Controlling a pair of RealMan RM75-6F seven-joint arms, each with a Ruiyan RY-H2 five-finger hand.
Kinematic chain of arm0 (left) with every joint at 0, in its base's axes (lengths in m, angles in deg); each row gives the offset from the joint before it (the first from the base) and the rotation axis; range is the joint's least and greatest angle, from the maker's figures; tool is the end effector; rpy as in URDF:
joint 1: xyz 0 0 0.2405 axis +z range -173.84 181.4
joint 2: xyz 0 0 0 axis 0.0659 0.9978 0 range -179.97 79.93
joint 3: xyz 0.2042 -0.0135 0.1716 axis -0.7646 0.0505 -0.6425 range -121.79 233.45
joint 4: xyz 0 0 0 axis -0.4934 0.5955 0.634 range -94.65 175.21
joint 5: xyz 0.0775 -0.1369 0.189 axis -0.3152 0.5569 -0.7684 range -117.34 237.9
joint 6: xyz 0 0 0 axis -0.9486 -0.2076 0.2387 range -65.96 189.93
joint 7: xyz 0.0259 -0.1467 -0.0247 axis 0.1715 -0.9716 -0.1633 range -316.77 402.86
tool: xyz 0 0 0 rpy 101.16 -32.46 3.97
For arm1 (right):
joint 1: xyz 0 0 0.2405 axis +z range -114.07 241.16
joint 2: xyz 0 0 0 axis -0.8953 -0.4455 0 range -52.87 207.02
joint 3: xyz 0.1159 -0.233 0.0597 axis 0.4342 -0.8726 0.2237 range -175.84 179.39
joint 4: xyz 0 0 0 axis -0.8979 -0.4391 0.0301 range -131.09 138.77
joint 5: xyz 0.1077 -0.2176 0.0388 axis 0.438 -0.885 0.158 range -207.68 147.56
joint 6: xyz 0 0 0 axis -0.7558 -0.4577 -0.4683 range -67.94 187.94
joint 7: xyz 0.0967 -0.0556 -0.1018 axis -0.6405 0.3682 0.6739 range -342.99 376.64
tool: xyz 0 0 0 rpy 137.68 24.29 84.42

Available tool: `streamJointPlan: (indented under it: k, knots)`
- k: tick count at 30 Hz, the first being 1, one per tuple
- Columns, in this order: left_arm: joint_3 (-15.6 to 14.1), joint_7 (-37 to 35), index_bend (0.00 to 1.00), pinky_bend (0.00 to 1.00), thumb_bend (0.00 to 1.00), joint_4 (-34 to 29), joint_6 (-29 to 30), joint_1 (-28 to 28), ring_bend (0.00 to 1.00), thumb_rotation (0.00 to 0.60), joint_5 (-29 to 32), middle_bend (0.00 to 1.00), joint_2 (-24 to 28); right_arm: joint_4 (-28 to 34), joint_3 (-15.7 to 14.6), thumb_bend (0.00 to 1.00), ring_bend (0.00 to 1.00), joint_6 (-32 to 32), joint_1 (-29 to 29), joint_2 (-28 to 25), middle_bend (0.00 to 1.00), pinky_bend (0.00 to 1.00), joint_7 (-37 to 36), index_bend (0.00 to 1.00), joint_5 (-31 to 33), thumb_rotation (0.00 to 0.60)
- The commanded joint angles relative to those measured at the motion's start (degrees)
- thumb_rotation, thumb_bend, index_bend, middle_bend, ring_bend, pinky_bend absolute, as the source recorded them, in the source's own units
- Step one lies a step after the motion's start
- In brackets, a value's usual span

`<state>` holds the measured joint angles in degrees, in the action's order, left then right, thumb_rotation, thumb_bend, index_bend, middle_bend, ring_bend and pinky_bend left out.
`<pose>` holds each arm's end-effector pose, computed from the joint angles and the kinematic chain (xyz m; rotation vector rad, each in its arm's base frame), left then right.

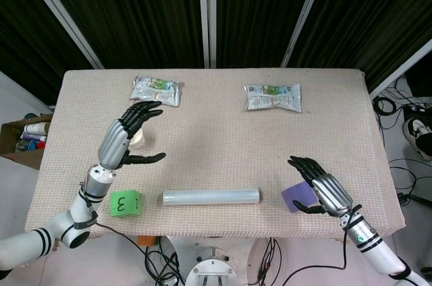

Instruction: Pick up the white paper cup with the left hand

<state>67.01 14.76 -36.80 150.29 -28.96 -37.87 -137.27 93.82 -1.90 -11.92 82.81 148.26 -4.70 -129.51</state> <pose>-0.1572 0.3328 0.0401 -1.5589 -0.9097 -1.9369 -0.2688 -0.2239 0.0340 1.8079 -1.2851 1.2100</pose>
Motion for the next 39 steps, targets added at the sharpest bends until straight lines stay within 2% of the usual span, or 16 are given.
streamJointPlan:
  k: [1, 4, 7, 10, 14, 19, 23, 28, 32, 39]
  knots:
    - [-0.3, 0.1, 0.18, 0.16, 0.05, 0.4, -0.2, -0.1, 0.12, 0.6, 0.5, 0.13, 0.0, -0.1, 0.0, 0.23, 0.0, 0.2, 0.1, 0.1, 0.04, 0.0, 0.1, 0.02, 0.4, 0.6]
    - [-0.5, 1.3, 0.18, 0.16, 0.05, 0.9, -0.8, -0.1, 0.12, 0.6, 1.2, 0.13, 0.3, -0.1, -0.3, 0.23, 0.0, 0.0, 0.0, 0.0, 0.04, 0.0, 0.5, 0.02, 0.6, 0.6]
    - [-1.1, 5.6, 0.18, 0.16, 0.05, 1.4, -4.5, -0.2, 0.12, 0.6, 3.3, 0.13, 1.5, 0.0, -0.4, 0.23, 0.0, -1.4, -0.4, -0.3, 0.04, 0.0, 0.7, 0.02, 0.2, 0.6]
    - [-2.3, 16.0, 0.19, 0.16, 0.05, -0.5, -14.9, -0.8, 0.12, 0.6, 9.6, 0.13, 4.9, -0.2, -0.8, 0.23, 0.0, -3.6, -1.2, -0.5, 0.04, 0.0, 0.7, 0.02, -0.7, 0.6]
    - [-2.4, 27.1, 0.19, 0.16, 0.05, -4.3, -26.1, -1.9, 0.12, 0.6, 19.6, 0.13, 7.8, -0.6, -1.2, 0.23, 0.0, -5.2, -2.0, -0.7, 0.04, 0.0, 0.6, 0.02, -1.2, 0.6]
    - [-1.6, 36.2, 0.19, 0.16, 0.05, -6.4, -33.0, -3.0, 0.12, 0.6, 30.9, 0.13, 8.7, -1.5, -1.4, 0.24, 0.0, -6.0, -2.4, -0.5, 0.04, 0.0, -0.3, 0.02, -0.8, 0.6]
    - [-1.5, 41.0, 0.19, 0.17, 0.05, -6.5, -35.4, -4.0, 0.12, 0.6, 36.4, 0.13, 8.6, -2.5, -1.4, 0.24, 0.0, -6.2, -2.5, -0.1, 0.04, 0.0, -1.3, 0.01, -0.6, 0.6]
    - [-1.5, 44.7, 0.19, 0.17, 0.05, -7.1, -38.2, -5.4, 0.12, 0.6, 41.7, 0.13, 9.3, -3.3, -1.3, 0.24, 0.0, -6.5, -2.5, 0.4, 0.04, 0.0, -2.0, 0.02, -0.4, 0.6]
    - [-1.2, 44.4, 0.23, 0.19, 0.05, -4.4, -41.1, -7.0, 0.12, 0.6, 44.3, 0.13, 7.9, -3.9, -1.3, 0.24, 0.0, -6.5, -2.6, 0.6, 0.04, 0.0, -2.6, 0.01, -0.1, 0.6]
    - [-0.5, 42.7, 0.31, 0.31, 0.07, 1.2, -45.9, -9.9, 0.14, 0.6, 46.7, 0.18, 5.2, -4.4, -1.5, 0.24, 0.0, -7.3, -3.1, 0.6, 0.04, 0.0, -3.0, 0.01, 0.1, 0.6]
